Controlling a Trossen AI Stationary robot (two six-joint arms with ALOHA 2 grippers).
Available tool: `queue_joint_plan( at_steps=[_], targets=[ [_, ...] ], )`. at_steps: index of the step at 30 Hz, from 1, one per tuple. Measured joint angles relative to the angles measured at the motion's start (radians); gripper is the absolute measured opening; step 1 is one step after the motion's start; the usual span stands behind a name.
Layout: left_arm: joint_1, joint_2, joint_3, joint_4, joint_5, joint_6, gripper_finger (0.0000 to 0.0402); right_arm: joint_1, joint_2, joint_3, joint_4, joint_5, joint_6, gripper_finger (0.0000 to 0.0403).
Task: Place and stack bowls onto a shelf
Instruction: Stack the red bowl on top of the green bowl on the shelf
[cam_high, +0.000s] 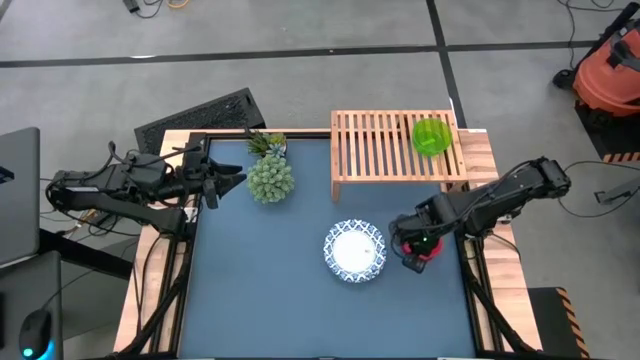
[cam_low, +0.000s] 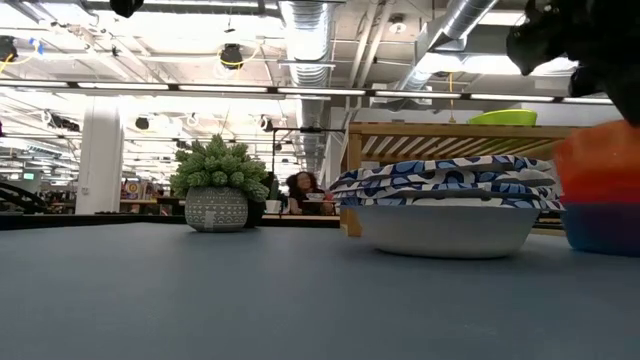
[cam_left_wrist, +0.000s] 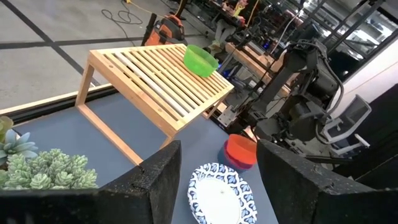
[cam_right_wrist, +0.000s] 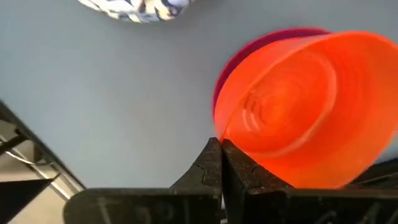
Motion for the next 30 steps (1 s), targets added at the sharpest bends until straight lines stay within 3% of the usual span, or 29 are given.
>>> queue_joint_plan(
  at_steps=[5,12,14,21,30],
  targets=[
    [0.000,0.000,0.000,0.000,0.000,-0.001,0.0197,-0.007,-0.004,0.108,0.000,-0.028,-0.039,0.0016],
    [0.000,0.000,0.000,0.001,0.000,-0.002,0.0197,-0.020,-0.004,0.434,-0.054,-0.025,-0.178,0.0016],
    [0.000,0.000,0.000,0.001,0.000,-0.002,0.0197,-0.038,-0.004,0.535,-0.111,0.051,-0.208,0.0016],
    [0.000,0.000,0.000,0.001,-0.003,0.004,0.0197,-0.189,-0.005,0.808,-0.367,0.474,-0.244,0.0016],
    [0.000,0.000,0.000,0.001,-0.008,0.009,0.0197,-0.599,0.027,0.851,-0.365,0.558,-0.483,0.0016]
  ],
)
